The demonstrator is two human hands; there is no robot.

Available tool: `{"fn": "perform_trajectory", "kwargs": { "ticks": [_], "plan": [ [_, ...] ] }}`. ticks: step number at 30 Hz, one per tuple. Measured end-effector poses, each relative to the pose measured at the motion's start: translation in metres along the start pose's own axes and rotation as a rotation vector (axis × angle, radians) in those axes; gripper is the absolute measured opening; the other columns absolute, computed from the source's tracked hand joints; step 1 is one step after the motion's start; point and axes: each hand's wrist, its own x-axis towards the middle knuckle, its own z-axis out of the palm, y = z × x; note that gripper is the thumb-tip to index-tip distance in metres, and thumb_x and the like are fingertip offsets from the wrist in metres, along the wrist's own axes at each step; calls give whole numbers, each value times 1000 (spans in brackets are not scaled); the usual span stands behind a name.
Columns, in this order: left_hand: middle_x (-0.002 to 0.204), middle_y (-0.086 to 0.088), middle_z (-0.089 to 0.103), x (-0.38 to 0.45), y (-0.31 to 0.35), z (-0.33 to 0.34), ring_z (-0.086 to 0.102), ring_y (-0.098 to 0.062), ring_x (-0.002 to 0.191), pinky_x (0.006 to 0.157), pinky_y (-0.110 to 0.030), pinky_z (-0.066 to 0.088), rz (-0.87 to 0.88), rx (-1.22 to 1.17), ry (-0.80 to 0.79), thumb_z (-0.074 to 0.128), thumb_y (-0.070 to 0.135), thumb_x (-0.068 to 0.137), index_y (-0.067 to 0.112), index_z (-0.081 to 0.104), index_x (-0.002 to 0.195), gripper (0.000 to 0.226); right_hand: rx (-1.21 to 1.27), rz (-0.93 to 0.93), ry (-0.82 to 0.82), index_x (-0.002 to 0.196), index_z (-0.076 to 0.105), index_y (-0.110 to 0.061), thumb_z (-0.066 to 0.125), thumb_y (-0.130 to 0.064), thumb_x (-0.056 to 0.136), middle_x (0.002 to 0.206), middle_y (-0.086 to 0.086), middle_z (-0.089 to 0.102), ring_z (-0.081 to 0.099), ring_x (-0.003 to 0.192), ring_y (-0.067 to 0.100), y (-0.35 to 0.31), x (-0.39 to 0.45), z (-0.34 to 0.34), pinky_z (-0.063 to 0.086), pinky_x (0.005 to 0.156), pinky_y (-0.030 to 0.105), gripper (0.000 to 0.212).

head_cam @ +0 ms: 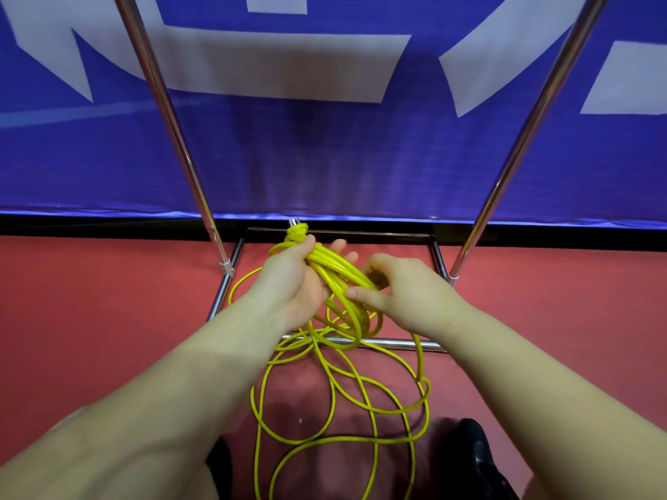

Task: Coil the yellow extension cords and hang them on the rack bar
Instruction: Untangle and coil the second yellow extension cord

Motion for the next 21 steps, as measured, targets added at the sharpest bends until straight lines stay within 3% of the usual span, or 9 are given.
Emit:
{"fn": "perform_trajectory", "kwargs": {
  "ticks": [4,7,9,11,14,16,18,21],
  "plan": [
    [70,-3,48,7,8,-6,56,-21,68,69,-43,48,61,-31,67,33,23,102,14,46,88,21,-215,-15,-12,92,57,-17,50,-50,90,95,7,67,59,93,28,2,-2,2,43,71,34,34],
    [53,1,46,13,12,-12,48,-15,50,66,-38,48,104,7,62,33,25,102,15,47,85,24,-172,-1,-77,78,48,-22,44,-50,92,88,10,67,60,88,31,0,-4,-1,46,71,36,32],
    [48,4,45,16,17,-15,45,-11,42,58,-30,48,125,41,48,32,27,102,15,49,91,23,-165,34,-227,75,49,-22,44,-50,93,87,10,68,61,86,30,8,-4,-2,48,77,39,34],
    [47,6,43,18,27,-19,42,-8,38,50,-20,45,140,27,41,31,28,102,12,49,97,24,-254,118,-452,83,60,-12,44,-46,94,91,11,68,60,89,29,18,-6,-1,48,80,35,39],
    [47,7,42,20,43,-28,37,-6,36,45,-14,41,167,-20,49,32,28,101,13,47,87,26,-288,208,-634,97,62,-6,49,-38,94,87,6,57,51,84,22,32,-11,0,39,74,30,34],
    [47,7,41,21,49,-32,35,-5,35,43,-13,39,172,-22,60,32,30,101,12,47,85,28,-274,206,-623,86,60,-14,53,-30,92,81,3,55,48,80,20,37,-12,-2,37,68,28,18],
    [46,8,40,21,52,-36,34,-5,34,42,-12,37,183,40,62,31,32,101,10,48,83,34,-248,214,-573,89,64,-18,56,-21,89,87,2,65,55,81,20,40,-11,-8,43,70,26,9],
    [47,9,38,19,55,-39,33,-4,36,43,-13,36,219,173,58,32,37,101,15,48,75,38,-46,281,-459,99,66,-4,57,-7,88,89,5,71,66,81,21,45,-8,-22,50,67,19,15]
  ]
}}
